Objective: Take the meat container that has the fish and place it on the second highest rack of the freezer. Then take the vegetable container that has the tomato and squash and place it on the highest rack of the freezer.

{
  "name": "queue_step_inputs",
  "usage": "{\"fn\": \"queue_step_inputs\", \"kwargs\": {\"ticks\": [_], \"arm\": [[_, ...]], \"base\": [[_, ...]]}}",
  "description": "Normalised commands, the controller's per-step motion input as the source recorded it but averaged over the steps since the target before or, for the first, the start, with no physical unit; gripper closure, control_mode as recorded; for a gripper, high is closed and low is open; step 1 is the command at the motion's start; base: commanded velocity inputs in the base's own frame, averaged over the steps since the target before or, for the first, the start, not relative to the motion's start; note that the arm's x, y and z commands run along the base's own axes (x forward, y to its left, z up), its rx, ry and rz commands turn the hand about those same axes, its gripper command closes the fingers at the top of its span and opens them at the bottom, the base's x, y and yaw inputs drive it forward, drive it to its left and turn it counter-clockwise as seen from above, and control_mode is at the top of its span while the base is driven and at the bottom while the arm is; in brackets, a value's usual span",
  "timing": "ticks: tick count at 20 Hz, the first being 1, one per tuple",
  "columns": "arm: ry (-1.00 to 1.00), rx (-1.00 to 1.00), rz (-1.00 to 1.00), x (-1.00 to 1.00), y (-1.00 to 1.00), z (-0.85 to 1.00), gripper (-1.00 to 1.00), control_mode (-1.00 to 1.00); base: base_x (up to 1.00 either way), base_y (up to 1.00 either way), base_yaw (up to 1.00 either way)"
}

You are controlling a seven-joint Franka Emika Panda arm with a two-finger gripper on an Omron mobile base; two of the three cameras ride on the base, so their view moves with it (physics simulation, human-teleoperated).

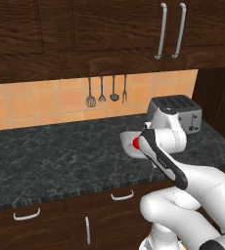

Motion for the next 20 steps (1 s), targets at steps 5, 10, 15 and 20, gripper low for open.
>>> {"fn": "queue_step_inputs", "kwargs": {"ticks": [5,10,15,20], "arm": [[-0.05,-0.11,0.00,-0.08,-0.28,0.07,1.00,-1.00],[0.00,-0.02,0.00,0.00,-0.37,0.39,1.00,-1.00],[0.00,-0.01,0.00,-0.14,-0.26,0.31,1.00,-1.00],[0.00,-0.03,0.00,-0.62,0.20,0.10,1.00,-1.00]], "base": [[0.00,0.00,0.00],[0.00,0.00,0.00],[0.00,0.00,0.00],[0.00,0.00,0.00]]}}
